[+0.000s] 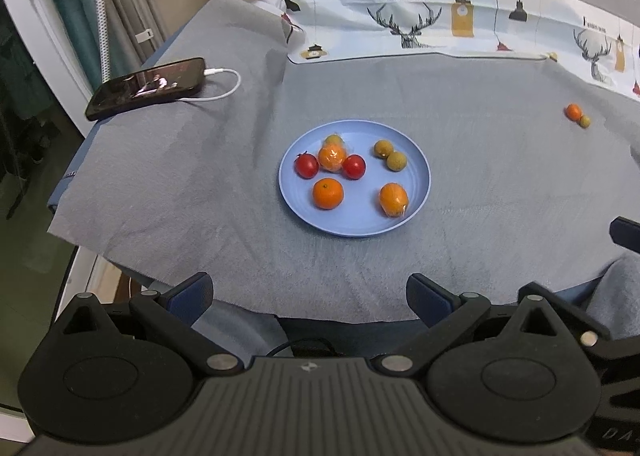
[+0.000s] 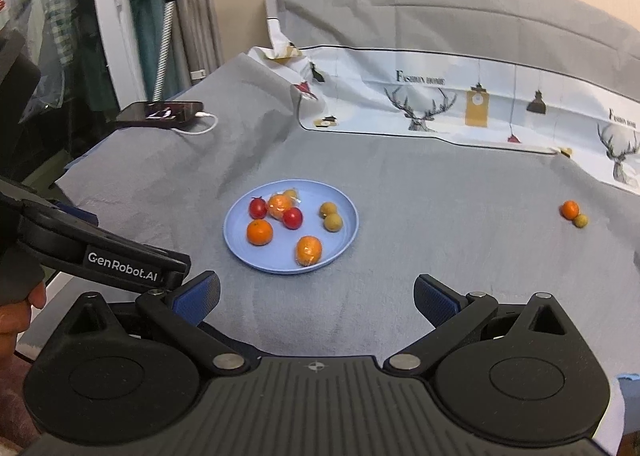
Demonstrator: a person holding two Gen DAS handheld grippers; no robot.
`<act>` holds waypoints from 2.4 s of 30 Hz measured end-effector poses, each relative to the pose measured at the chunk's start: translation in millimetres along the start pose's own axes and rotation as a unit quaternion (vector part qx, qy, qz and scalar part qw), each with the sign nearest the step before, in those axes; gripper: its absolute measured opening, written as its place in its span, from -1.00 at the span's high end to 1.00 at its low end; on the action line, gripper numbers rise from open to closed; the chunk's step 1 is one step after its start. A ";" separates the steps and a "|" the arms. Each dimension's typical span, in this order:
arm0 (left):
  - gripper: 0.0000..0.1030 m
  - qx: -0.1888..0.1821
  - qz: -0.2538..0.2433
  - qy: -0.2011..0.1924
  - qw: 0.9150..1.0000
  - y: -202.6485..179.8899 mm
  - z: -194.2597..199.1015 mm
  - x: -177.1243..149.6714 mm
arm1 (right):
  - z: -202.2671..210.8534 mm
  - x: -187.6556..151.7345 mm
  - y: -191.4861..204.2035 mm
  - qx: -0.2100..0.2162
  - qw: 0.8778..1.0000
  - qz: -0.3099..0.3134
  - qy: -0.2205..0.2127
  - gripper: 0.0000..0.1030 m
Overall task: Organize fruits
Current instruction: 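Move both grippers toward the mandarin and small yellow fruit on the cloth, then grasp the mandarin with the left gripper while the right gripper grasps the yellow fruit, then carry the mandarin and yellow fruit over the blue plate with both grippers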
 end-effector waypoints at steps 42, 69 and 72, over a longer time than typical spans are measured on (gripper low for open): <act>-0.99 -0.104 -0.178 0.013 0.978 -372.8 -199.5 276.7 | -225.5 12.5 -524.3 -0.382 0.875 -0.296 -0.005 -0.98; 0.29 -0.239 -0.314 -0.044 0.918 -532.6 -219.2 291.3 | -190.5 4.3 -548.9 -0.386 0.853 -0.343 -0.071 0.43; 0.28 -0.232 -0.281 -0.036 0.931 -487.8 -194.7 278.1 | -187.5 2.8 -549.6 -0.388 0.848 -0.353 -0.079 0.43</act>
Point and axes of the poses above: each gripper's, at about its wrist camera, not at the fingertips, and z roughly against the way its jaws point, y to its left, x to its top, the point moved 9 cm from there along -z, roughly the way its jaws point, and after that the axes turned 7 degrees about y, right-handed, at the moved point
